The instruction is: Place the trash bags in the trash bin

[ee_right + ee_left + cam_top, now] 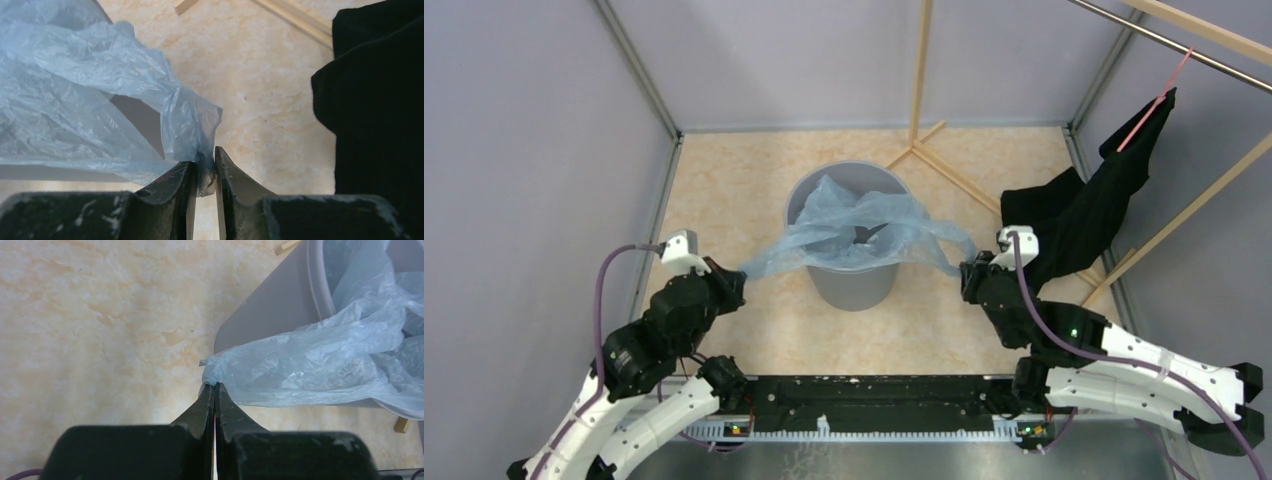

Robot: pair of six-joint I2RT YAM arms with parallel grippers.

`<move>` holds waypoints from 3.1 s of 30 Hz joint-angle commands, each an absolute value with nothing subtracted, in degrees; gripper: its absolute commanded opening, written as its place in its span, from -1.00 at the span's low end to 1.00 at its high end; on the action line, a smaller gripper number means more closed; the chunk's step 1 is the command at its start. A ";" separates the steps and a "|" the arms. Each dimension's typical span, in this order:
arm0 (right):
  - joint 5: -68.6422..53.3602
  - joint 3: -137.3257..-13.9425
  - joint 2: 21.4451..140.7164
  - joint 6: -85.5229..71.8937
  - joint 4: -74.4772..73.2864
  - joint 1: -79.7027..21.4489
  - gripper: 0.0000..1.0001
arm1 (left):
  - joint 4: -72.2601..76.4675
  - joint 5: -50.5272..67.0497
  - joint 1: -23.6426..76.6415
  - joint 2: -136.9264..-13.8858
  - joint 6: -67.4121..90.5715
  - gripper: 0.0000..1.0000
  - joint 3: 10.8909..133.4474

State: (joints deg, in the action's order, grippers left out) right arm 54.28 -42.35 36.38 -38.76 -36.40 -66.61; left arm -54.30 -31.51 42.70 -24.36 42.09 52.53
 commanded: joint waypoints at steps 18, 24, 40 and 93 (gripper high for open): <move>46.79 -27.10 44.01 -29.78 -7.25 -57.75 -0.45 | -37.37 -22.74 42.72 -37.41 44.39 -1.00 40.69; 44.80 -30.31 49.51 -16.40 0.94 -55.29 -0.18 | -37.74 -26.71 42.72 -46.37 37.52 -1.00 45.17; 33.85 -45.32 38.92 -21.10 -30.99 -53.63 0.75 | -59.84 -19.68 42.71 -40.73 34.77 0.97 63.01; -11.99 -74.28 79.03 -2.54 -2.53 -31.17 -0.46 | -46.90 -20.33 38.08 -77.80 6.10 -0.38 92.02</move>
State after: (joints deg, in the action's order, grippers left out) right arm -7.01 -71.13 77.56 -3.49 -7.64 -32.53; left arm -49.12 -18.09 40.64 -77.25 8.23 90.02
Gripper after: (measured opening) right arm 0.277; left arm 0.316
